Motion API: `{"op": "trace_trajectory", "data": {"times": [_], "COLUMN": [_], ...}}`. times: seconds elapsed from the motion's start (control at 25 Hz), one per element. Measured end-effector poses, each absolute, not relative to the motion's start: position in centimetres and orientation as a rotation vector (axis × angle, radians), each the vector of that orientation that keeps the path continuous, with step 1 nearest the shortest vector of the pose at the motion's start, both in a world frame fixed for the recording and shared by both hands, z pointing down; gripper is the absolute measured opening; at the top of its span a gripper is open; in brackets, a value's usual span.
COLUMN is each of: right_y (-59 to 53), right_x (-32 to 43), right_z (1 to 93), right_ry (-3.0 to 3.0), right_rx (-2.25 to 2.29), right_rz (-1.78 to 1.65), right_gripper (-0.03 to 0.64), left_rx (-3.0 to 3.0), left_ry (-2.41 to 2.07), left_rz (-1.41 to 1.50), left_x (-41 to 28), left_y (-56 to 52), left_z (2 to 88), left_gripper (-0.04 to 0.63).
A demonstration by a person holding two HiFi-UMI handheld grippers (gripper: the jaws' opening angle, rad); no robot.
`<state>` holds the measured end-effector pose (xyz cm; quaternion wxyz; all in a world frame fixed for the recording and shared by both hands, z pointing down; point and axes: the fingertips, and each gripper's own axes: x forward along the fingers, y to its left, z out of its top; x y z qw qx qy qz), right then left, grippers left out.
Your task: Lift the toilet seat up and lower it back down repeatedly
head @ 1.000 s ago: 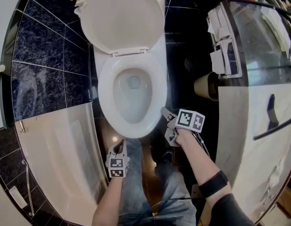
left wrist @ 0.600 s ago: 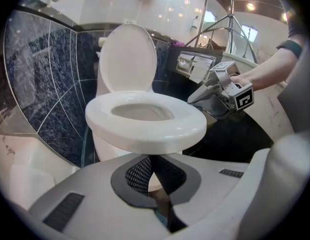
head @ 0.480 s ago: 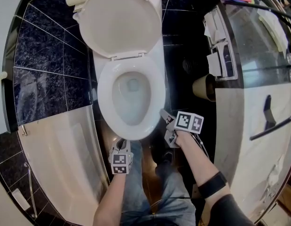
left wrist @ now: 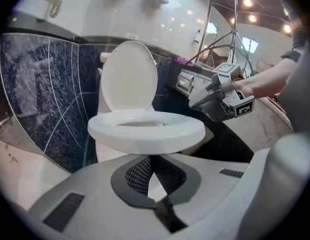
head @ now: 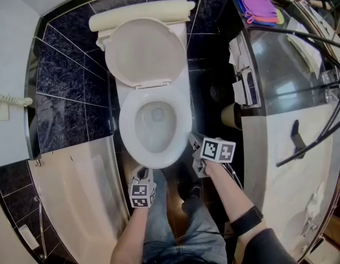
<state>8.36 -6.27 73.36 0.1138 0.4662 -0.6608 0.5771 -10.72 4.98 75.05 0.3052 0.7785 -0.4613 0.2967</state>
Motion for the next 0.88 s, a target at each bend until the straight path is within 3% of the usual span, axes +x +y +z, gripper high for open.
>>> {"op": "trace_trajectory", "data": {"times": [0.56, 0.88], "right_y": [-15.5, -19.8], "right_x": [7.0, 6.1], "right_z": [55.3, 50.4], "right_ry": [-2.183, -2.215], "right_rx": [1.433, 1.477], "right_rz": [1.036, 0.816], "right_gripper": [0.008, 0.008], "left_rx": [2.202, 2.290], "left_ry": [-1.289, -1.258], "left_rz": [0.638, 0.661], "left_x": [-10.1, -9.9], "left_y": [-11.6, -19.4], "left_z": [61.8, 58.0], "left_gripper": [-0.011, -0.009]}}
